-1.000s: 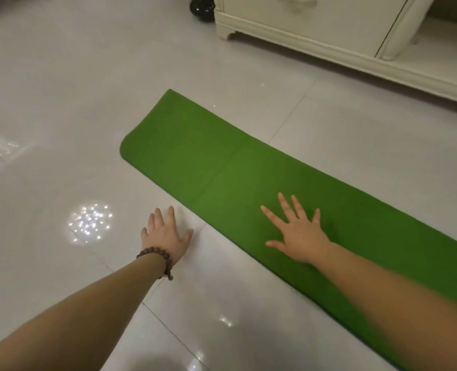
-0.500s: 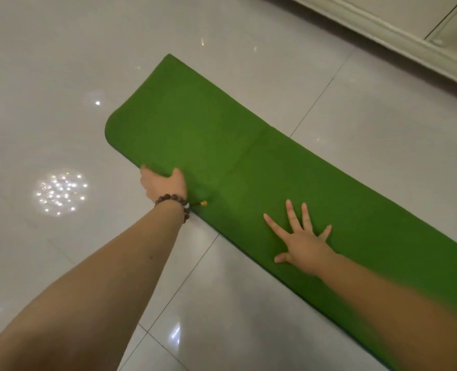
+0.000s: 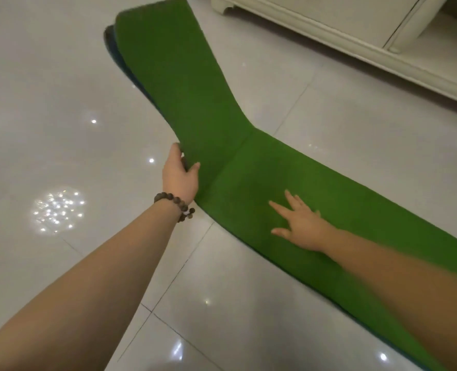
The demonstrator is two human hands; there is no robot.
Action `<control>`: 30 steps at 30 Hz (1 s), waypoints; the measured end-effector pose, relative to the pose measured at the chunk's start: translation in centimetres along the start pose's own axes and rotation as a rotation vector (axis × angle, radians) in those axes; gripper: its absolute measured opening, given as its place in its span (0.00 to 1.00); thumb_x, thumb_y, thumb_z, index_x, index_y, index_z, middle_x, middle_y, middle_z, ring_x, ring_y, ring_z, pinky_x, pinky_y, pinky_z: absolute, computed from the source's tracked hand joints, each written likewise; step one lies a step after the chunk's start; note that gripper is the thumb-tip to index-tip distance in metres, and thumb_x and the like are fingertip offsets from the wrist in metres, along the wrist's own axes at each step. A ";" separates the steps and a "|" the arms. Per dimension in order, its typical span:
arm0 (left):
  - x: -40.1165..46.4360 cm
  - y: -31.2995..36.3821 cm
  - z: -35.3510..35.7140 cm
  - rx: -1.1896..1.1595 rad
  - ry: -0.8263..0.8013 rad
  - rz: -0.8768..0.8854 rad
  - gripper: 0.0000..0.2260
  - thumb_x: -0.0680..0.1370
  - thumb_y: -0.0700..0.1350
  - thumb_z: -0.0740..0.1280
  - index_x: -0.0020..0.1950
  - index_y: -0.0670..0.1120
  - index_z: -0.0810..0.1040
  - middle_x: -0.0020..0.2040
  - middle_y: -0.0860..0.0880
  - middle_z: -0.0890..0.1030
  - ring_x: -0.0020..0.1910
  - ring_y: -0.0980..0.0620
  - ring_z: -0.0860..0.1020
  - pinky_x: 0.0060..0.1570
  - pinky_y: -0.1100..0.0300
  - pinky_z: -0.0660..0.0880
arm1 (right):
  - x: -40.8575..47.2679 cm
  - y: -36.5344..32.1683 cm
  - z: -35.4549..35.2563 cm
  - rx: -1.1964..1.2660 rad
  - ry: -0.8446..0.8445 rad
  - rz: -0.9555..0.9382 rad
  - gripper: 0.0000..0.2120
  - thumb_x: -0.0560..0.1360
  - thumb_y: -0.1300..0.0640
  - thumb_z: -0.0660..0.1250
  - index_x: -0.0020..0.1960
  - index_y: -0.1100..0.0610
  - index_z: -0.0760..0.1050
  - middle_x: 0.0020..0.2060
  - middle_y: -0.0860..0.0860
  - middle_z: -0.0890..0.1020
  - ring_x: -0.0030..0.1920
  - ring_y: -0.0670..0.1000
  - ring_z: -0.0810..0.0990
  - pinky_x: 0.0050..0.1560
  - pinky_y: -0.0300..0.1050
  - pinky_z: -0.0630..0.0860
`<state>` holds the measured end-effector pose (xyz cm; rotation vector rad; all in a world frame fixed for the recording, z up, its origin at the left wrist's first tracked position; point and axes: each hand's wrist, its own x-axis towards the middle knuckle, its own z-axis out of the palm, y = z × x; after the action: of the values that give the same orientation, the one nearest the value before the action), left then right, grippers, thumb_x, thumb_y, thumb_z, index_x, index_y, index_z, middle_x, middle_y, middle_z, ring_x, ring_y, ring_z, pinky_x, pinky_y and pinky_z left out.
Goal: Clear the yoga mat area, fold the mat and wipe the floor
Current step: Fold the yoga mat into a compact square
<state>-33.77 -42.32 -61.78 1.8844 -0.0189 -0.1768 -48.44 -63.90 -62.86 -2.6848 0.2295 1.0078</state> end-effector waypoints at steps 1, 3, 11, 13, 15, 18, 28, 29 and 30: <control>-0.9 0.4 0.5 0.064 -0.053 0.041 0.12 0.77 0.33 0.63 0.57 0.46 0.71 0.52 0.51 0.79 0.49 0.53 0.79 0.52 0.59 0.77 | -1.8 0.3 -0.7 -0.035 0.105 -0.012 0.31 0.78 0.40 0.58 0.77 0.45 0.50 0.77 0.55 0.44 0.77 0.58 0.49 0.72 0.65 0.55; -3.1 0.6 1.3 0.189 -0.157 0.123 0.11 0.77 0.33 0.63 0.52 0.48 0.73 0.50 0.50 0.81 0.49 0.50 0.79 0.49 0.58 0.77 | -5.2 1.1 -1.9 -0.055 0.410 -0.039 0.22 0.79 0.47 0.58 0.70 0.56 0.68 0.71 0.61 0.66 0.68 0.61 0.68 0.66 0.58 0.68; -8.0 -3.4 3.7 0.744 -0.415 0.268 0.21 0.73 0.29 0.60 0.63 0.45 0.75 0.71 0.44 0.71 0.73 0.44 0.64 0.72 0.49 0.59 | -13.5 7.9 -1.4 0.526 1.087 0.315 0.11 0.77 0.68 0.55 0.55 0.62 0.73 0.55 0.57 0.72 0.52 0.52 0.72 0.50 0.35 0.62; -8.8 -4.4 4.1 0.955 -0.488 0.245 0.27 0.75 0.34 0.62 0.72 0.49 0.65 0.78 0.46 0.57 0.78 0.45 0.51 0.75 0.44 0.48 | -13.2 9.4 0.9 0.462 0.993 0.280 0.12 0.77 0.65 0.58 0.59 0.61 0.72 0.60 0.57 0.71 0.61 0.57 0.71 0.59 0.40 0.63; -9.5 -5.0 4.8 1.134 -0.615 0.265 0.35 0.76 0.40 0.63 0.78 0.53 0.51 0.79 0.48 0.43 0.78 0.45 0.40 0.74 0.40 0.41 | -11.9 9.8 3.6 0.291 0.814 0.136 0.20 0.78 0.55 0.62 0.68 0.58 0.68 0.70 0.58 0.65 0.71 0.58 0.63 0.70 0.49 0.60; -11.4 -5.4 6.6 1.266 -0.802 0.358 0.40 0.77 0.52 0.64 0.78 0.56 0.39 0.78 0.50 0.35 0.76 0.47 0.35 0.73 0.37 0.39 | -9.5 9.1 8.0 -0.012 0.395 0.016 0.40 0.73 0.31 0.55 0.77 0.45 0.42 0.77 0.53 0.37 0.76 0.56 0.37 0.74 0.64 0.45; -12.9 -6.0 11.4 1.391 -0.815 0.336 0.50 0.69 0.71 0.64 0.77 0.55 0.35 0.77 0.47 0.33 0.76 0.43 0.34 0.71 0.34 0.38 | -7.3 7.5 12.2 -0.094 0.072 0.115 0.41 0.79 0.51 0.61 0.73 0.37 0.30 0.74 0.52 0.29 0.75 0.64 0.35 0.67 0.75 0.54; -13.0 -5.9 11.6 1.399 -0.802 0.348 0.51 0.68 0.72 0.64 0.77 0.55 0.35 0.77 0.46 0.33 0.76 0.42 0.34 0.71 0.34 0.38 | -7.5 6.9 12.1 -0.089 0.071 0.132 0.42 0.79 0.58 0.59 0.72 0.35 0.30 0.74 0.53 0.30 0.75 0.65 0.37 0.67 0.74 0.56; -13.2 -6.0 11.8 1.407 -0.781 0.361 0.51 0.68 0.73 0.63 0.77 0.55 0.34 0.78 0.46 0.34 0.76 0.41 0.35 0.71 0.34 0.39 | -7.7 6.3 12.0 -0.080 0.082 0.146 0.42 0.79 0.63 0.56 0.72 0.34 0.30 0.75 0.54 0.32 0.75 0.66 0.40 0.67 0.73 0.57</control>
<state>-48.81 -50.25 -69.54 2.9780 -1.2966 -0.7827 -63.11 -65.91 -67.65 -2.8200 0.4160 0.9672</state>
